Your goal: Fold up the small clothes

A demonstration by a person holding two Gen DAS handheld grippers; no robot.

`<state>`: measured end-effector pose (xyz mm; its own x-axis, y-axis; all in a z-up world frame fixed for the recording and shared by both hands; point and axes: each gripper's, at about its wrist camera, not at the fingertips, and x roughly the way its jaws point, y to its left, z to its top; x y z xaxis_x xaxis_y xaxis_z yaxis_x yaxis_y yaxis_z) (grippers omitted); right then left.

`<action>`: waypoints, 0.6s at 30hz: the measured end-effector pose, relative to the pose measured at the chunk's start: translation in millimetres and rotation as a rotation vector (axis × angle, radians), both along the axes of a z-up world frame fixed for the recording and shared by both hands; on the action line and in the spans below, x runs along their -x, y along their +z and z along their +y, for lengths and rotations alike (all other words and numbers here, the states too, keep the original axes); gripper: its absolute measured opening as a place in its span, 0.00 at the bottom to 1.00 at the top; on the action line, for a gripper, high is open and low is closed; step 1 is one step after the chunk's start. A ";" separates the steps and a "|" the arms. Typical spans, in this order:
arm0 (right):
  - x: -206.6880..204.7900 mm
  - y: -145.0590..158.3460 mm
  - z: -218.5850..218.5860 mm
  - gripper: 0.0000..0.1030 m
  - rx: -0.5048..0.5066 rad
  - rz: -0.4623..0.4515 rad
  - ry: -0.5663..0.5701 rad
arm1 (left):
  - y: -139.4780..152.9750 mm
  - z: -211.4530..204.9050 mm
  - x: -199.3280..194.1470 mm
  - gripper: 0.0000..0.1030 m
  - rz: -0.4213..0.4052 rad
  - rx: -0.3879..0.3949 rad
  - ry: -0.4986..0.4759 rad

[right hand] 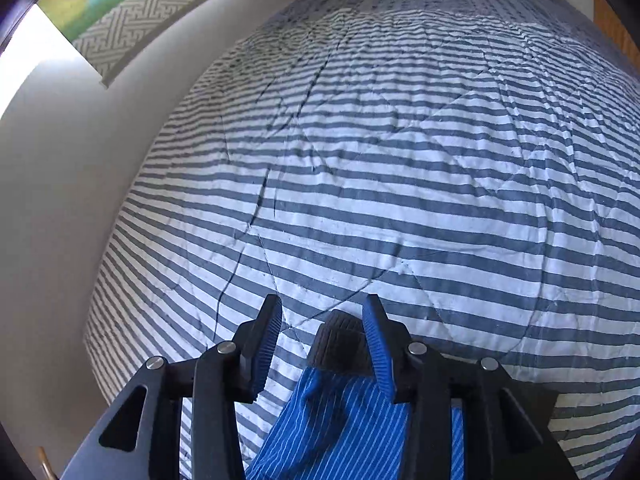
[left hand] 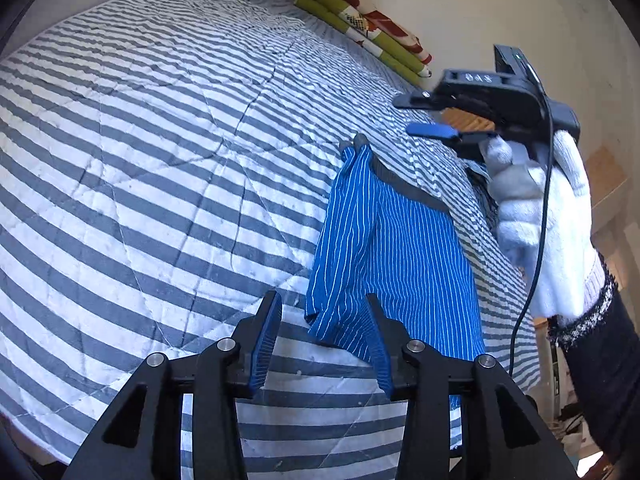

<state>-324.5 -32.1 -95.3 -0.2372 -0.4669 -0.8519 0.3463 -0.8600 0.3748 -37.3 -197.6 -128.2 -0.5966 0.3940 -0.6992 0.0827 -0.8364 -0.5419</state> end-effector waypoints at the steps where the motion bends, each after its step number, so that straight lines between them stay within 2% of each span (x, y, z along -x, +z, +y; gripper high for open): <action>1: -5.0 5.5 10.5 0.37 0.012 0.006 -0.007 | 5.6 1.6 -0.2 0.43 0.008 0.016 -0.008; 6: -49.1 14.6 68.3 0.37 -0.001 0.071 -0.019 | 26.2 25.4 23.7 0.41 0.043 0.138 -0.085; 7: -58.6 10.9 79.7 0.37 -0.001 0.070 -0.025 | 30.4 32.2 29.6 0.36 0.052 0.152 -0.110; 9: -77.9 2.4 102.8 0.33 -0.005 0.067 -0.046 | 35.3 48.8 41.7 0.27 0.060 0.182 -0.177; 11: -97.4 -7.5 117.1 0.22 -0.017 0.056 -0.048 | 37.0 65.6 63.3 0.24 0.053 0.212 -0.218; 13: -113.0 -14.7 123.4 0.18 -0.040 0.057 -0.044 | 31.4 80.0 81.2 0.20 0.026 0.239 -0.251; 16: -127.5 -19.9 121.2 0.17 -0.038 0.071 -0.022 | 12.9 94.9 100.9 0.19 -0.032 0.311 -0.268; 18: -130.1 -26.8 117.8 0.17 -0.019 0.049 -0.005 | -3.5 99.2 113.0 0.19 -0.070 0.342 -0.274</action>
